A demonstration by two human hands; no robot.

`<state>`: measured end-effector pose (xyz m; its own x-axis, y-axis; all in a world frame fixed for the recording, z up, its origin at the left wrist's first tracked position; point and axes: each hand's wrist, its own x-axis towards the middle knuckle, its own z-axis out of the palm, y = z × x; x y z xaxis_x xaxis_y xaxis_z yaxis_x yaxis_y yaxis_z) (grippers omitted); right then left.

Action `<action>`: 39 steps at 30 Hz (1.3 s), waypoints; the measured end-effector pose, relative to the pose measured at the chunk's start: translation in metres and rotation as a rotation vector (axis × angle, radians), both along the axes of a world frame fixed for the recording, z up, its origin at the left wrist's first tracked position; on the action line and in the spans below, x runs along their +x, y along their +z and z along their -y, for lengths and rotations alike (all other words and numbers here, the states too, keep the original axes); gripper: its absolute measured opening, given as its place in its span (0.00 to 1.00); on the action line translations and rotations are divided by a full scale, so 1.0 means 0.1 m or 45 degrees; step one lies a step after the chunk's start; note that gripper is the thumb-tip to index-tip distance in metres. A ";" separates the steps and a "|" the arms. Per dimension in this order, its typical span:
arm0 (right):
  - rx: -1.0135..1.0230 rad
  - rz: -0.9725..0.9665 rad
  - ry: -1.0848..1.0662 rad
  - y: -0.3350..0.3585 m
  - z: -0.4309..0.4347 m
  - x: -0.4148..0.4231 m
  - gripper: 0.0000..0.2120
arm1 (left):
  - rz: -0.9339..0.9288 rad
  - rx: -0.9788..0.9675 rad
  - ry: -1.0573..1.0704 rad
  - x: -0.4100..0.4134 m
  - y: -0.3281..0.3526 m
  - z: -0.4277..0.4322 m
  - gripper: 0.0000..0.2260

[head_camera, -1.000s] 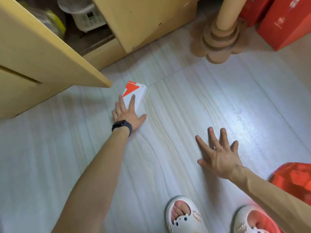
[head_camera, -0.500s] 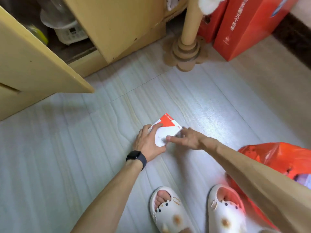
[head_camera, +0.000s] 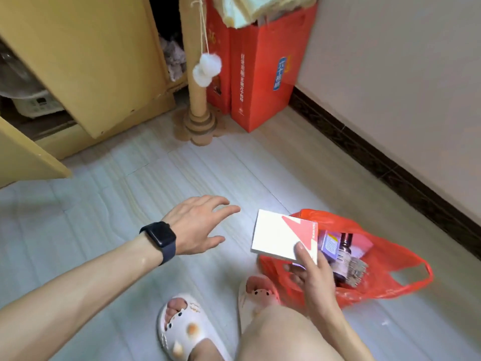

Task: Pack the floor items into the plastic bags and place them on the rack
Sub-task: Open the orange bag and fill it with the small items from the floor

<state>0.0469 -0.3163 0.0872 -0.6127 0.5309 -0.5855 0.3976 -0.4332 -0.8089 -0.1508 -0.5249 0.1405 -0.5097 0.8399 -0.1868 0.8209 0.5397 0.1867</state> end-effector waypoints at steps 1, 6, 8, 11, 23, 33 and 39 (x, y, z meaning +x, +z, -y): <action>0.034 0.024 -0.074 0.01 -0.17 0.17 0.15 | -0.005 -0.044 -0.031 0.00 0.02 -0.11 0.31; 0.202 0.210 -0.237 -0.05 -0.82 0.85 0.10 | 0.123 -0.181 -0.001 0.09 -0.03 -0.78 0.29; 0.278 0.281 -0.265 -0.13 -1.01 0.97 0.11 | 0.244 -0.210 0.085 0.20 -0.12 -1.09 0.33; 0.394 0.338 -0.235 -0.25 -1.12 0.93 0.16 | 0.564 -0.214 0.331 0.41 -0.32 -1.45 0.39; 1.142 0.679 0.127 -0.40 -1.13 0.71 0.29 | 1.205 0.413 0.770 0.69 -0.20 -1.73 0.08; 0.427 0.603 -0.576 -0.27 -2.05 0.87 0.19 | 1.366 0.576 0.896 0.73 0.26 -1.96 0.07; 0.608 0.103 -0.091 0.80 -1.65 -0.04 0.15 | 1.354 0.904 1.303 0.36 0.76 -1.67 0.10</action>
